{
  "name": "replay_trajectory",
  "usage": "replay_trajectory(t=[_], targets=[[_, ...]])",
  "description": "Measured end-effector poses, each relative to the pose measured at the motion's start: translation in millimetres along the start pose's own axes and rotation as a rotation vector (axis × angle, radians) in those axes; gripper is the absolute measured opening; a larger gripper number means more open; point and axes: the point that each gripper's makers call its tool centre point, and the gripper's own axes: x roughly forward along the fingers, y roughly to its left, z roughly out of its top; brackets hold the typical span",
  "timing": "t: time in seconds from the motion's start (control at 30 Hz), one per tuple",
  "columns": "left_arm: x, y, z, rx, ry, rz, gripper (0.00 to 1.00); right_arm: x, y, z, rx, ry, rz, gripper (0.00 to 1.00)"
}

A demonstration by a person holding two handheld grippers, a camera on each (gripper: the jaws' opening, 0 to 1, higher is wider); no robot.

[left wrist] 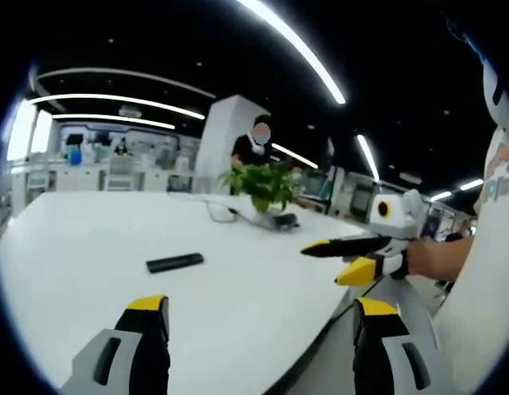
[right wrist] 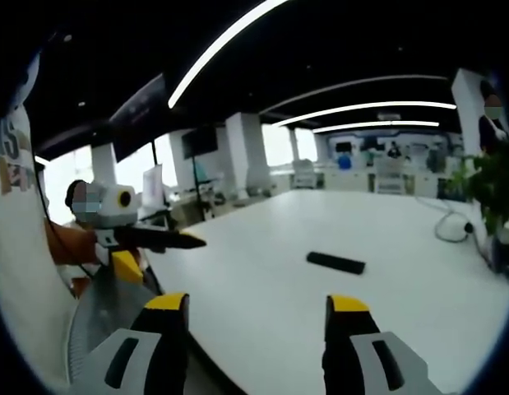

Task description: Press the specified remote control buttons in sequence, fully releasing each button before pressing the next.

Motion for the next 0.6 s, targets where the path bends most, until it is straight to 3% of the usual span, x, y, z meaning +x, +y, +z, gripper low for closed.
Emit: replay_trajectory(t=[0.6], targets=[[-0.9,2.6,1.0,-0.009,0.000,-0.004,0.95,0.6,-1.2,1.6,-0.001,-0.002,-0.001,0.65]])
